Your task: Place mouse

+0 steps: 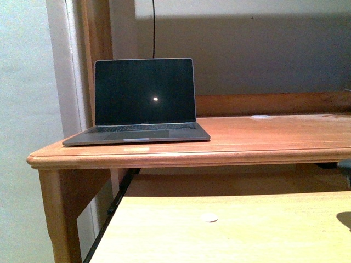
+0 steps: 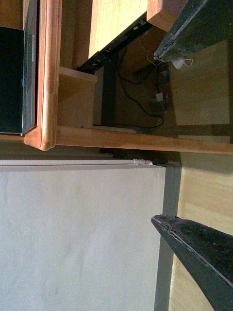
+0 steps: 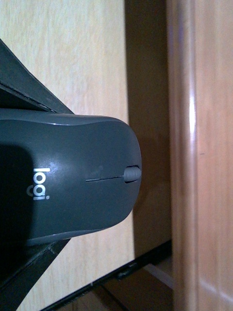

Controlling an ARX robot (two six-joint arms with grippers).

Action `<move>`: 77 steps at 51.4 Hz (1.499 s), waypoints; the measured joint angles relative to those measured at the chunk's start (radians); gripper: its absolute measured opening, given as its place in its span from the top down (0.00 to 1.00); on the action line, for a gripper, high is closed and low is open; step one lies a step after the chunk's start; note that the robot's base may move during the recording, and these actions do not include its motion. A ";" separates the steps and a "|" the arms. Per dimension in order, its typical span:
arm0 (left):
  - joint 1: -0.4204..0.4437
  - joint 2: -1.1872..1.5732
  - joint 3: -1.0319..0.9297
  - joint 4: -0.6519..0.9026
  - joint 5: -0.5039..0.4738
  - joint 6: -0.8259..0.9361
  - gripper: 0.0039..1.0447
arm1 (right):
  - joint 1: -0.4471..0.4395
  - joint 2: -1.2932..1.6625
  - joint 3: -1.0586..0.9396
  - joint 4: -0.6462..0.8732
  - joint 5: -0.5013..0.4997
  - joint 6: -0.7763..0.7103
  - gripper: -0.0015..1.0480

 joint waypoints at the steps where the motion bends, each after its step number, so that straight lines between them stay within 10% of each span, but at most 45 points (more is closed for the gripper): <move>1: 0.000 0.000 0.000 0.000 0.000 0.000 0.07 | 0.003 -0.005 0.006 -0.006 0.001 0.004 0.48; 16: 0.000 0.000 0.000 0.000 0.000 0.000 0.07 | 0.191 0.249 0.459 -0.110 0.119 0.018 0.48; 41: 0.000 0.000 0.000 0.000 0.000 0.000 0.07 | 0.188 0.710 1.012 -0.332 0.267 0.008 0.48; 69: 0.000 0.000 0.000 0.000 0.000 0.000 0.07 | 0.174 0.925 1.217 -0.355 0.334 0.006 0.48; 77: 0.000 0.000 0.000 0.000 0.000 0.000 0.07 | 0.174 0.929 1.211 -0.292 0.327 -0.015 0.27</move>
